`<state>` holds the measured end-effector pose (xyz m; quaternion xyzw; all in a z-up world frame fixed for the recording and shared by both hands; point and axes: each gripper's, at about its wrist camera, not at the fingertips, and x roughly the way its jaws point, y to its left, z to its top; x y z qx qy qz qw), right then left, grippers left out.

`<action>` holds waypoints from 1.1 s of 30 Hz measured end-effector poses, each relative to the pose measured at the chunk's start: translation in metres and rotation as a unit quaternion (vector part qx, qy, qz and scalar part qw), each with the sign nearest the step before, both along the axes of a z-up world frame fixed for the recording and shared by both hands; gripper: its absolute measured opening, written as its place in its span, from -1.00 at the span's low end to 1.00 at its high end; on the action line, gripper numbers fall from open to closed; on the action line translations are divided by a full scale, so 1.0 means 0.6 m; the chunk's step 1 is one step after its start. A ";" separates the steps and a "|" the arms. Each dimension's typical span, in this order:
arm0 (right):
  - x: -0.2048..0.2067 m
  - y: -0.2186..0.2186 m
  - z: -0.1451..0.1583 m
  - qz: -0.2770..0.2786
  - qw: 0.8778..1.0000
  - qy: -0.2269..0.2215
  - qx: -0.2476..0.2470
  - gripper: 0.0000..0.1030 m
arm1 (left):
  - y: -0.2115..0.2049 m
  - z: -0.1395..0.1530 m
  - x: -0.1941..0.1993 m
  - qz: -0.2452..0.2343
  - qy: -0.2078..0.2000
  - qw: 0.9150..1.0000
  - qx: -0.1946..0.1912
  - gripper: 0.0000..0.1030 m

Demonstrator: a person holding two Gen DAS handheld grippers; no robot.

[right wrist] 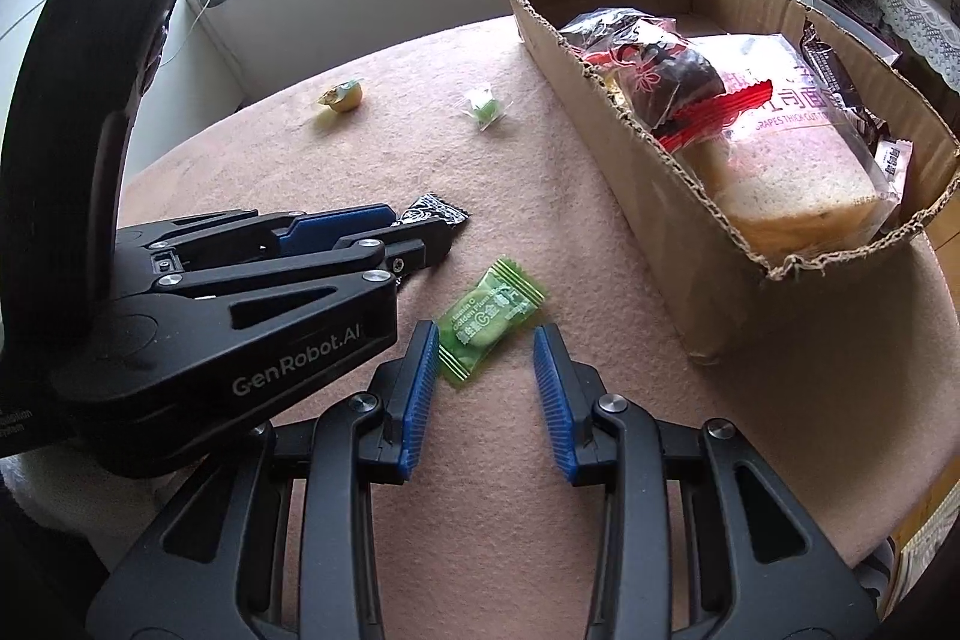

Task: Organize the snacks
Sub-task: 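Grasp the black wrapped candy with the left tool while the right tool grasps the green mint packet, then carry the black candy and green mint packet into the box and release them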

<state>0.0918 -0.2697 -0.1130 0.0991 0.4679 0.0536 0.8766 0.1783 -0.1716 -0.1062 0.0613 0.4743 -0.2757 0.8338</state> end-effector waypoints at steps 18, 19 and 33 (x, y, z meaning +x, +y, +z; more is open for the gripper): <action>0.045 0.063 -0.004 0.046 0.995 -0.006 -0.083 -0.32 | 0.086 -0.001 0.006 0.067 0.011 0.997 -0.029 -0.57; 0.043 0.067 -0.004 0.051 0.994 -0.008 -0.093 -0.32 | 0.089 -0.001 0.005 0.069 0.011 0.997 -0.030 -0.57; 0.025 0.057 0.000 0.063 0.994 -0.017 -0.091 -0.56 | 0.101 0.007 -0.018 0.088 0.006 0.995 -0.036 -0.57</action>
